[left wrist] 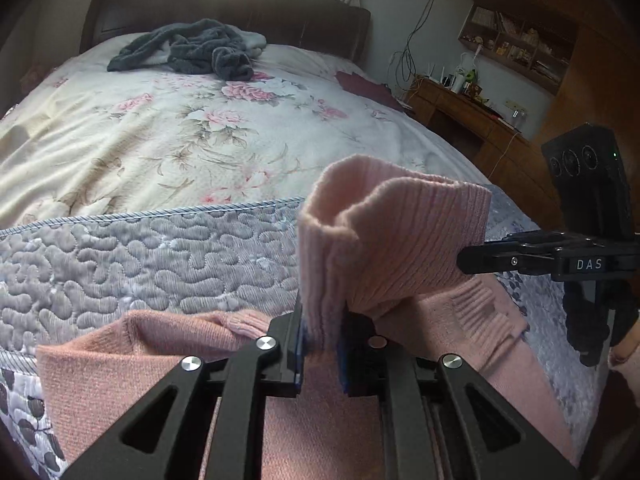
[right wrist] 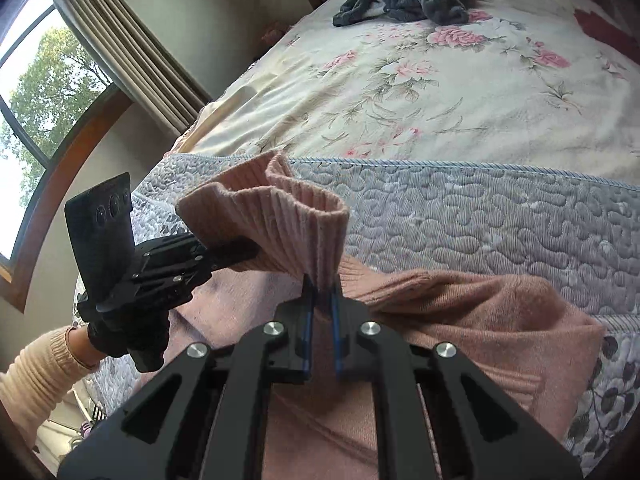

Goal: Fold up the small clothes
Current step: 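Fold the lifted edge toward the collar with both tools and release, then move both tools to the ribbed hem of the sweater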

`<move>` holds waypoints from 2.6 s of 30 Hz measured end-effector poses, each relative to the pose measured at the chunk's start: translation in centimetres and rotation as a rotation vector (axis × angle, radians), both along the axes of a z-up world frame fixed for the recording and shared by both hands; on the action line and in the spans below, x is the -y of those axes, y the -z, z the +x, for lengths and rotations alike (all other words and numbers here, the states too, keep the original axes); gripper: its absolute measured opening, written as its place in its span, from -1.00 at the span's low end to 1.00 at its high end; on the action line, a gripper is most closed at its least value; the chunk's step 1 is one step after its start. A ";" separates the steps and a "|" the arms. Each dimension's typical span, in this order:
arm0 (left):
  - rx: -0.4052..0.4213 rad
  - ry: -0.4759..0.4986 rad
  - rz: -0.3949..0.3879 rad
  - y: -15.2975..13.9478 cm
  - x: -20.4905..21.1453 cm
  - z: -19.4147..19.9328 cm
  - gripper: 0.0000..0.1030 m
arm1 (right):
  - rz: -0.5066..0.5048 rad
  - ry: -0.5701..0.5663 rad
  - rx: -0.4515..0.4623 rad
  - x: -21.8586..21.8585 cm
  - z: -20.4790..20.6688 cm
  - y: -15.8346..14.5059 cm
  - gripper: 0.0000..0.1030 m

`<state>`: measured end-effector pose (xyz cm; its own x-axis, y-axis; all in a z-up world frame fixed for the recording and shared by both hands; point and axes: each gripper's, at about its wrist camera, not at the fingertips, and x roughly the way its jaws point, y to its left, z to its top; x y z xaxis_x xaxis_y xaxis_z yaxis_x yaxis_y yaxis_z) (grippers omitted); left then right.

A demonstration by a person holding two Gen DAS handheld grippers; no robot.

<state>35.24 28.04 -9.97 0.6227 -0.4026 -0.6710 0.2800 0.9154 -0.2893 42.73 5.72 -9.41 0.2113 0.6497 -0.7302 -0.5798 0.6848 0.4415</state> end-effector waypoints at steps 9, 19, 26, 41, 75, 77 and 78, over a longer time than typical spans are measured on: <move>-0.131 0.041 0.039 3.9 -0.1 -6.7 -0.59 | -0.152 -0.053 -0.049 1.6 -6.2 5.0 -0.78; -0.310 -0.079 -0.211 4.1 -2.8 -6.1 -0.03 | 0.038 0.081 -0.261 3.1 -5.1 5.1 -0.26; -0.364 -0.092 -0.223 5.7 -0.6 -4.4 -0.70 | 0.017 0.089 -0.373 0.6 -4.6 8.5 -0.84; -0.310 -0.123 -0.138 7.0 -2.2 -3.5 -0.73 | -0.054 0.186 -0.300 2.6 -3.3 9.9 -0.87; -0.532 -0.411 0.142 2.6 -5.0 -42.6 0.25 | -0.274 0.393 -0.318 18.1 -39.9 7.0 0.04; -0.546 -0.393 0.115 3.4 -4.7 -42.7 0.25 | -0.284 0.385 -0.315 17.7 -40.0 7.4 0.04; -0.555 -0.395 0.118 3.9 -4.6 -42.7 0.25 | -0.294 0.380 -0.307 17.5 -40.1 7.4 0.04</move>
<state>-7.48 32.63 -13.83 0.2596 -0.1208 -0.9581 -0.2418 0.9524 -0.1856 2.65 -11.78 -16.84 0.1402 0.3299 -0.9335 -0.1435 0.9397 0.3105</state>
